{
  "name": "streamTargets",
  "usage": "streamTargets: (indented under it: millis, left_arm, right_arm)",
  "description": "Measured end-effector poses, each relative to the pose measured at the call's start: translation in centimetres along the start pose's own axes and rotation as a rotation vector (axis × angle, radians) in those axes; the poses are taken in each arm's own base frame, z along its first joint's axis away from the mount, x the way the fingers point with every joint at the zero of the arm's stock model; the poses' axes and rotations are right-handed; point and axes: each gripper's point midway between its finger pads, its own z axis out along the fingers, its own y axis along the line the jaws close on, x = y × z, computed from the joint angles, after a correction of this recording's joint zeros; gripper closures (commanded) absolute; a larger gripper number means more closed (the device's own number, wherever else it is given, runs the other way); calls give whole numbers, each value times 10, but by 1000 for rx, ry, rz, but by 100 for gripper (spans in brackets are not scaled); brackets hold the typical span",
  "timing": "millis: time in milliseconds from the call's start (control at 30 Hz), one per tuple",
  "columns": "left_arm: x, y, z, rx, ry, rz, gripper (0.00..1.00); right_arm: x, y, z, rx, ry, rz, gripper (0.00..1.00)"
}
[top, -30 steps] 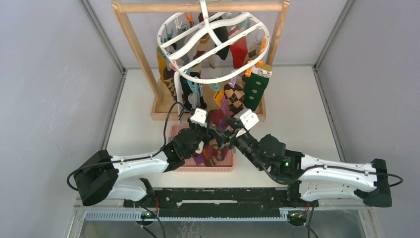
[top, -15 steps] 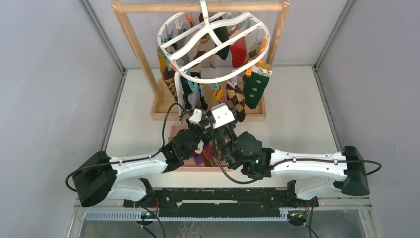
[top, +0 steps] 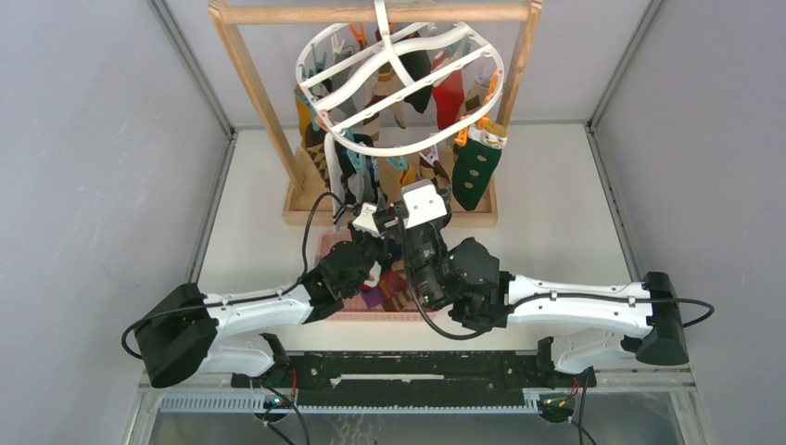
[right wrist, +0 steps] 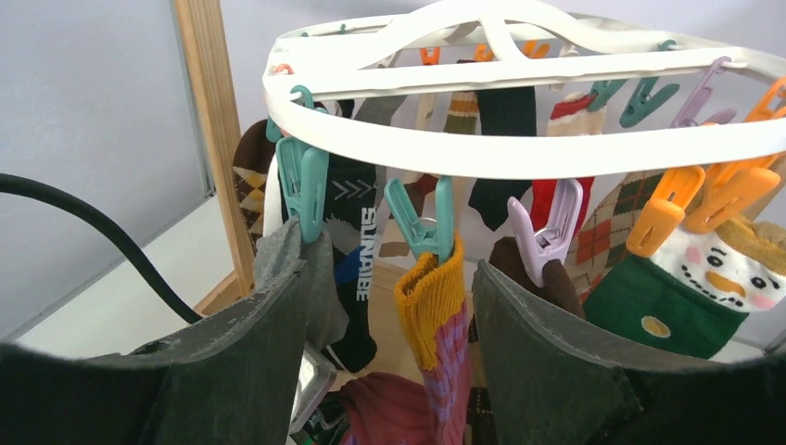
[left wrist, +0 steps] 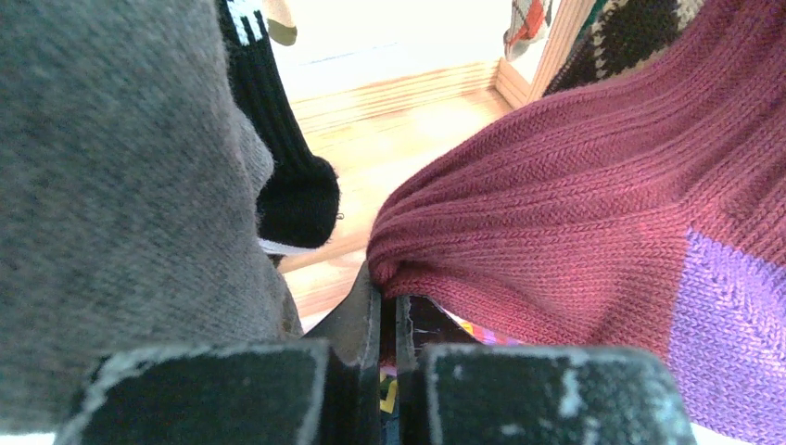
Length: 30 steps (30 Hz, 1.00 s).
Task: Remove the socks clipped to the hanger
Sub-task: Remove the sock from the hanger.
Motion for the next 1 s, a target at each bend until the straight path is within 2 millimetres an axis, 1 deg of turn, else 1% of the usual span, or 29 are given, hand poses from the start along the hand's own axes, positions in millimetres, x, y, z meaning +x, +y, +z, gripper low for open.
streamTargets:
  millis: [133,333,467,667,1000]
  left_arm:
    - [0,0,0,0,1,0,100]
    - [1,0,0,0,2,1,100]
    - [1,0,0,0,4,2,100]
    - [2,0,0,0,5,3,100]
    - [2,1,0,-2,5,3,100]
  right_arm:
    - [-4,3,2,-27,1,14,29]
    - [-7,4,5,-47,7,21,33]
    - [-9,2,13,-33,12,27,34]
    - [-1,2,27,-13,31,23,36]
    - [16,8,46,-3,65,5,34]
